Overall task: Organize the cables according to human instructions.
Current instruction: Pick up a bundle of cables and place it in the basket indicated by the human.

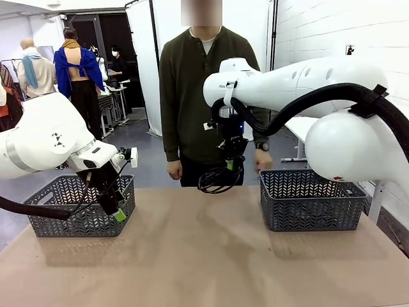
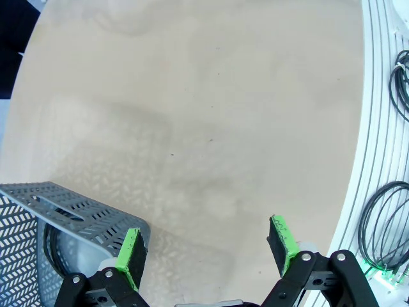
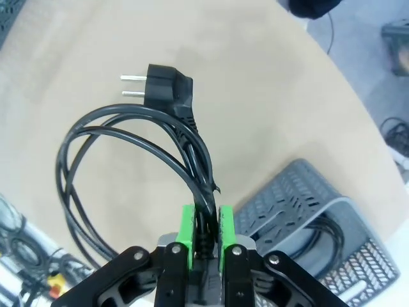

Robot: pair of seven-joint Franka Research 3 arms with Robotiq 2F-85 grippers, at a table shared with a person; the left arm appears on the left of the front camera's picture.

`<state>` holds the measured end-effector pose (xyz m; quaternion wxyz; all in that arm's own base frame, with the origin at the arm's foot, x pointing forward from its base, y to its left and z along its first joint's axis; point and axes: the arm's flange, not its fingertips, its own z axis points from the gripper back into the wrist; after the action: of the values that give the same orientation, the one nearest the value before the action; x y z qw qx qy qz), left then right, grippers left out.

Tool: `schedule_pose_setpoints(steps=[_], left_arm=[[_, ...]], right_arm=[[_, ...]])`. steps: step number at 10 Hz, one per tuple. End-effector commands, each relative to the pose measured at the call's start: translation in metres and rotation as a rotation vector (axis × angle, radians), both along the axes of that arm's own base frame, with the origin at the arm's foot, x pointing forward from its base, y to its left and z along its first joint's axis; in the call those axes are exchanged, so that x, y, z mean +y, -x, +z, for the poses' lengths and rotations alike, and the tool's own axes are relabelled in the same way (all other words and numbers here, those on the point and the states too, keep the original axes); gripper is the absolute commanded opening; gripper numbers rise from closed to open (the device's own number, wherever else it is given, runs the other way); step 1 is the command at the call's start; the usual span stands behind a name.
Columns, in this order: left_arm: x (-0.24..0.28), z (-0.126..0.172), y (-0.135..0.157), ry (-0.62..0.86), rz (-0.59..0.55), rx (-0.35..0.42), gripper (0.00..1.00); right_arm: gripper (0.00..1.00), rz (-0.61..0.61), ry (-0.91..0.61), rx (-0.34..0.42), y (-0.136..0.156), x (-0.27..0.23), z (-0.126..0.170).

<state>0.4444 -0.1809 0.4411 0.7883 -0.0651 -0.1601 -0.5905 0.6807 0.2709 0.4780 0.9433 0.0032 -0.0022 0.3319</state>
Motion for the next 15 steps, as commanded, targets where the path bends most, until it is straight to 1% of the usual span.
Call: schedule_pose_setpoints(steps=[1,5,6,7,10,12,15], left_arm=[[0.0,0.002,0.0,-0.004,-0.002,0.003,1.0],[0.0,0.002,0.0,-0.004,-0.002,0.003,1.0],[0.0,0.002,0.0,-0.004,-0.002,0.003,1.0],[0.0,0.002,0.0,-0.004,-0.002,0.003,1.0],[0.0,0.002,0.0,-0.004,-0.002,0.003,1.0],[0.0,0.002,0.0,-0.004,-0.002,0.003,1.0],[0.0,0.002,0.0,-0.004,-0.002,0.003,1.0]], right_arm=[[0.0,-0.001,0.001,0.007,-0.002,0.002,0.0],[0.0,-0.001,0.001,0.007,-0.002,0.002,0.0],[0.0,0.001,0.002,0.007,0.0,0.001,-0.004],[0.0,0.057,0.01,-0.023,-0.001,-0.002,0.003],[0.0,0.124,-0.011,-0.031,0.011,-0.051,0.033],[0.0,0.129,-0.007,-0.063,0.022,-0.085,0.048],[0.0,0.143,-0.003,-0.063,0.03,-0.14,0.056]])
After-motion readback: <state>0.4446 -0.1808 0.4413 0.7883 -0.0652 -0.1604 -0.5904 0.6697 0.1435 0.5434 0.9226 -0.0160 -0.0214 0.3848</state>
